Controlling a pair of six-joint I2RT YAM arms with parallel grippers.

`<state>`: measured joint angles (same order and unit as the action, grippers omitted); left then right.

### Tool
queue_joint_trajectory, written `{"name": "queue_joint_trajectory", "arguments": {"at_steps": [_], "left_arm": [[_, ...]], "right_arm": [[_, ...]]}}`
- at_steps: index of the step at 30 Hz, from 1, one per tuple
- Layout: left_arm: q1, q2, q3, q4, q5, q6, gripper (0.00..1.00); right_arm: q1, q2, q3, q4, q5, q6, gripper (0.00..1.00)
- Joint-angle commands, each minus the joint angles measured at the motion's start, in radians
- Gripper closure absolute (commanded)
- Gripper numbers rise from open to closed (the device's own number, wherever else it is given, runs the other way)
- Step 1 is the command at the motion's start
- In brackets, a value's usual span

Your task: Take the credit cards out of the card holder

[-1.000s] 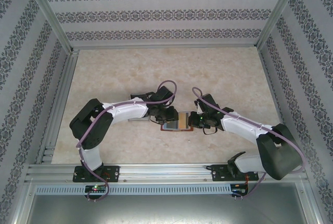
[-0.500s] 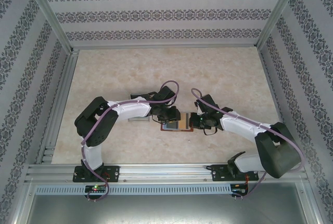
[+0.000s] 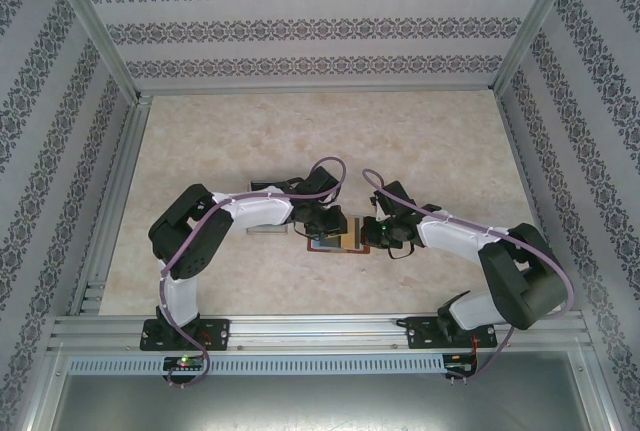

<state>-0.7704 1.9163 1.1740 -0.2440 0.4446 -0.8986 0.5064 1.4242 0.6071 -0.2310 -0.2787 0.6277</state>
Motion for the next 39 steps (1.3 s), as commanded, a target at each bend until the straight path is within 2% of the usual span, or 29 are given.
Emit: {"name": "queue_joint_trajectory", "arguments": {"at_steps": [1,11,12,16,39], "left_arm": [[0.003,0.012,0.017,0.026,0.012,-0.013,0.84],[0.005,0.010,-0.002,0.078,0.048,-0.029,0.86],[0.005,0.011,-0.001,0.079,0.049,-0.031,0.92],[0.011,-0.003,-0.014,0.076,0.039,-0.033,1.00],[0.112,-0.207,-0.142,-0.037,-0.015,0.022,1.00]], "right_arm": [[0.004,0.015,0.012,0.001,-0.014,-0.013,0.93],[0.014,0.024,0.011,0.009,-0.015,-0.005,0.92],[0.015,0.026,0.011,0.009,-0.015,-0.004,0.92],[0.017,0.038,0.011,0.005,-0.008,0.000,0.93],[-0.008,0.049,0.013,-0.016,0.005,-0.003,0.95]]}}
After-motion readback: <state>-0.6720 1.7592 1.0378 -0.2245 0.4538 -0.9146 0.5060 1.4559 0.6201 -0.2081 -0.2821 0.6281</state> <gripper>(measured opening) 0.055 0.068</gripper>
